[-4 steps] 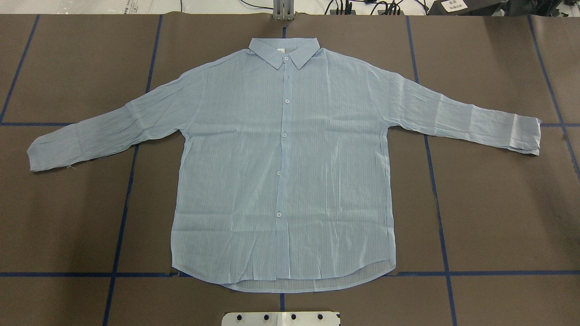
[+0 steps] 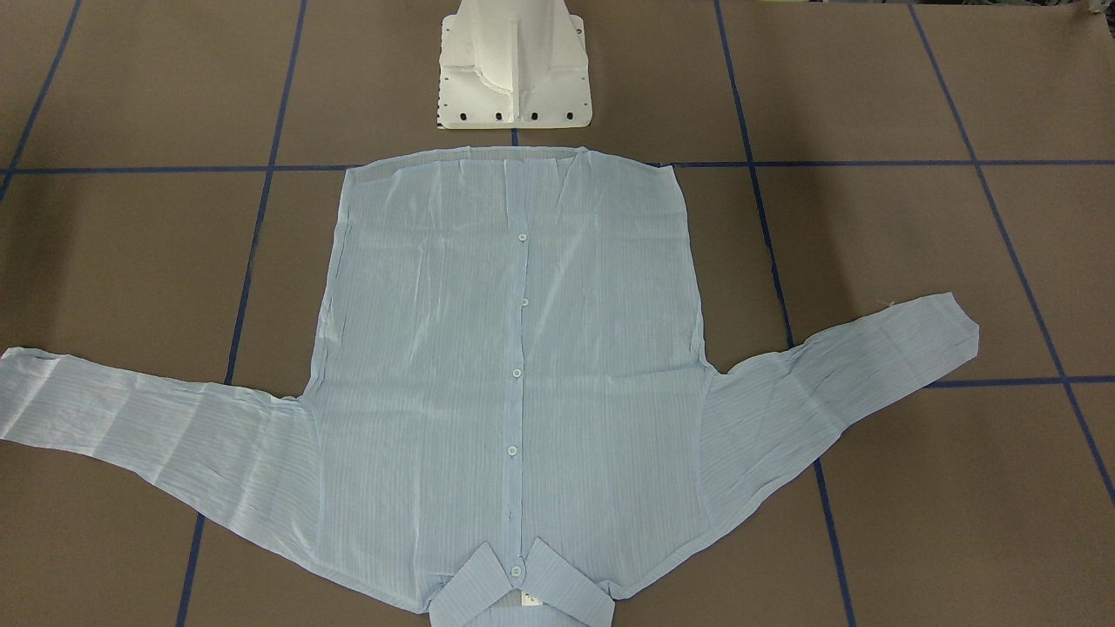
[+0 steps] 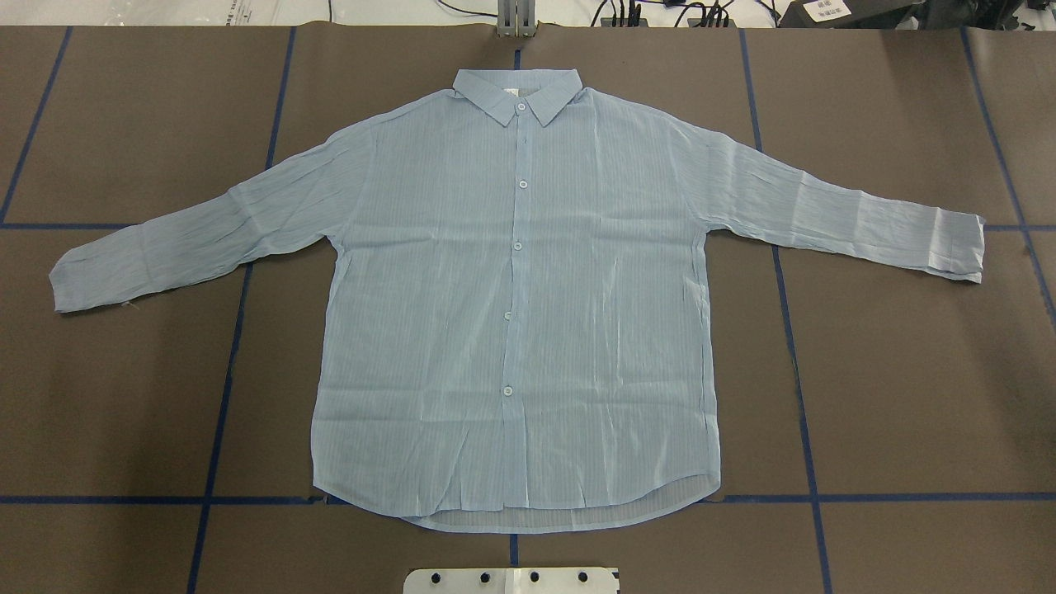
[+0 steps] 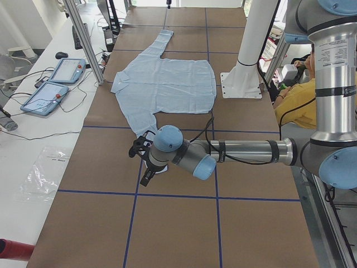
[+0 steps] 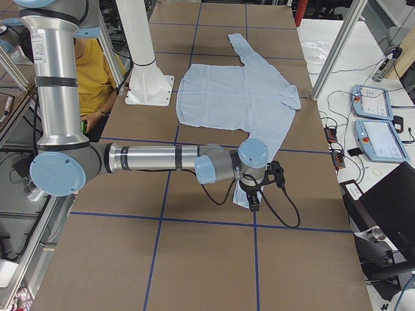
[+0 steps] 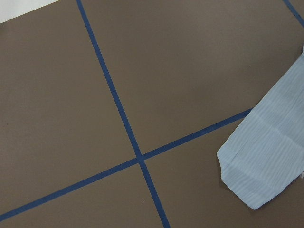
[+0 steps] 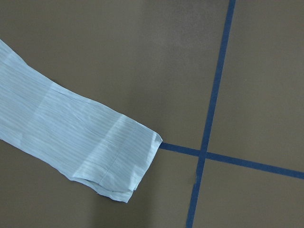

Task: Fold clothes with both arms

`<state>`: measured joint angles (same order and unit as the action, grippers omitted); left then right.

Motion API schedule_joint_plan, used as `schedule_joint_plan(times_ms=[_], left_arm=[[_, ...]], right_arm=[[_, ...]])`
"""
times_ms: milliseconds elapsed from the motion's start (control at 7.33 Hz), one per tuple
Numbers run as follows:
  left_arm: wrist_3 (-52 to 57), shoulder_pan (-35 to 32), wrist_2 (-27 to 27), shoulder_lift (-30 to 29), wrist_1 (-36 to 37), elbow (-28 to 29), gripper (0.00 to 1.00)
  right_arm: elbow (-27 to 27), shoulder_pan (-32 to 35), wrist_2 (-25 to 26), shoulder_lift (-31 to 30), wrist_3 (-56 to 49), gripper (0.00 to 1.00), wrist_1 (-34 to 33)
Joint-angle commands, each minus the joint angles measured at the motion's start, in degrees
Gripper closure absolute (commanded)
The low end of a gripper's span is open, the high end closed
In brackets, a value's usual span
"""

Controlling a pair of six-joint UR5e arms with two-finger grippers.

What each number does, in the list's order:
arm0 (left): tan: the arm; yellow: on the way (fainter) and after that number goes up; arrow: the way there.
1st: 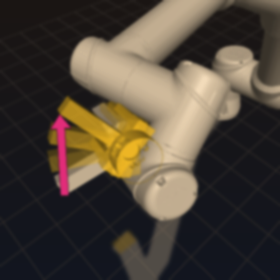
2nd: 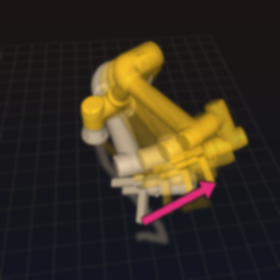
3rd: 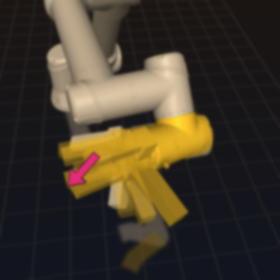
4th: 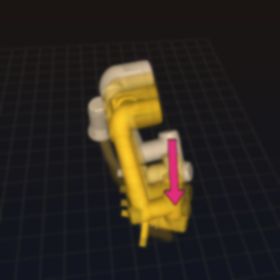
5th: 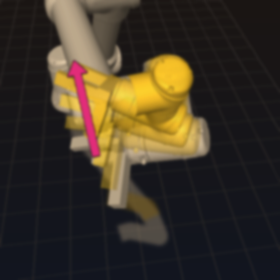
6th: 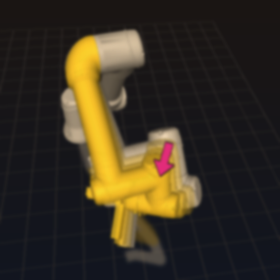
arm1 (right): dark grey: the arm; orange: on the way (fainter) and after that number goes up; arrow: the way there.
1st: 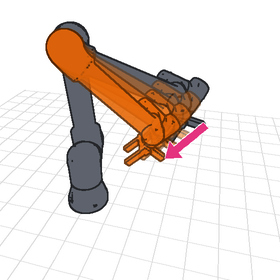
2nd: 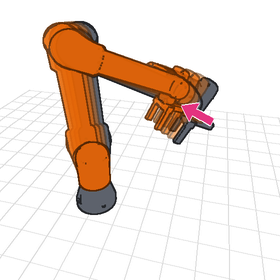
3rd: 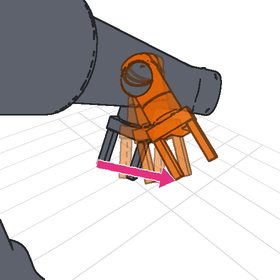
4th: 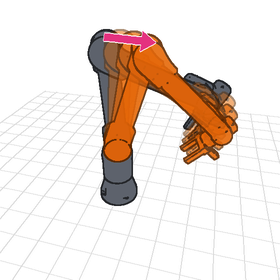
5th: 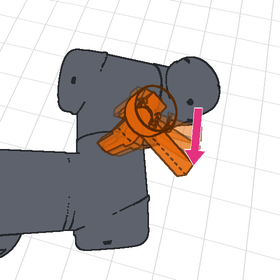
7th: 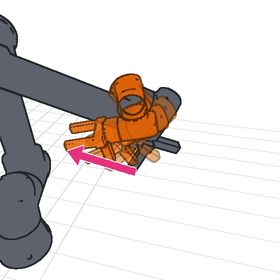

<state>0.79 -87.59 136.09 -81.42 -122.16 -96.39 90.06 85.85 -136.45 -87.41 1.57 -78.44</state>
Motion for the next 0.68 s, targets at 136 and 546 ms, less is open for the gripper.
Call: schedule_joint_plan(times_ms=[136, 546], left_arm=[[-0.5, 0.1, 0.8, 2.0, -5.4, 1.1, 0.0], [-1.0, 0.3, 0.8, 1.9, -5.5, 2.3, 0.0]], right_arm=[[-0.5, -1.6, -0.1, 0.0, 0.1, 0.0, 0.0], [-8.4, -3.1, -3.7, 3.4, 0.2, 0.0, 5.8]])
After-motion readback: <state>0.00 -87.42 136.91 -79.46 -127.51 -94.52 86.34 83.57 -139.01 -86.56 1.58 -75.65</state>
